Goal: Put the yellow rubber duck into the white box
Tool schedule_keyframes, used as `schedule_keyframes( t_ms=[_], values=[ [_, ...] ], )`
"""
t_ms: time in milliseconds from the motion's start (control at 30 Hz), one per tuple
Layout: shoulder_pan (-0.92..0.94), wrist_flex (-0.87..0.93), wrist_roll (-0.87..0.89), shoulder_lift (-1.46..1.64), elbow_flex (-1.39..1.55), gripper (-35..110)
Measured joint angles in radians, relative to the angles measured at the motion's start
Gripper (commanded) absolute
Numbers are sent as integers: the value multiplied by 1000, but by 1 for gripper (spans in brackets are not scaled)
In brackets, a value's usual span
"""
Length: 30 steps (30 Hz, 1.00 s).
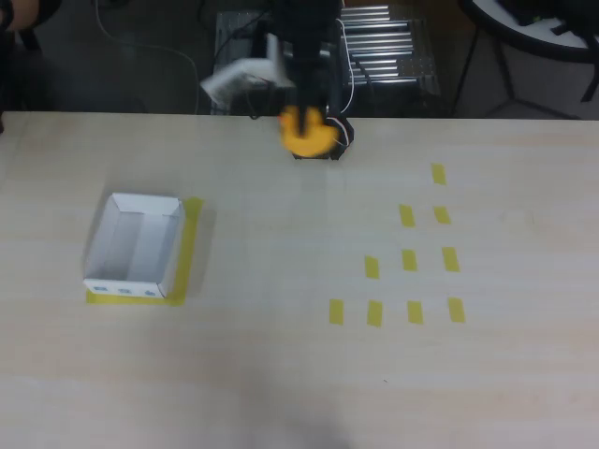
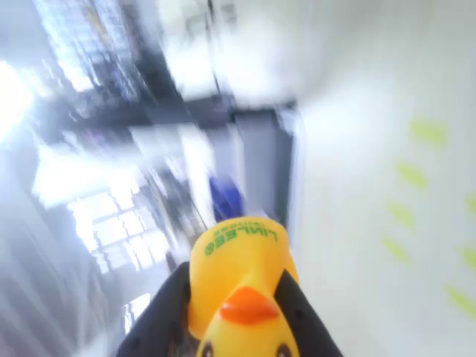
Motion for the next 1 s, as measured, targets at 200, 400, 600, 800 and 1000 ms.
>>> schedule_keyframes(
  t_ms=[200, 400, 600, 800, 1000],
  values=[
    [370, -146, -31, 87, 199, 3],
    [629, -324, -32, 92, 417, 0],
    [761, -561, -32, 28, 618, 0],
    [799, -727, -32, -150, 710, 0],
    [790, -704, -32, -362, 686, 0]
  ],
)
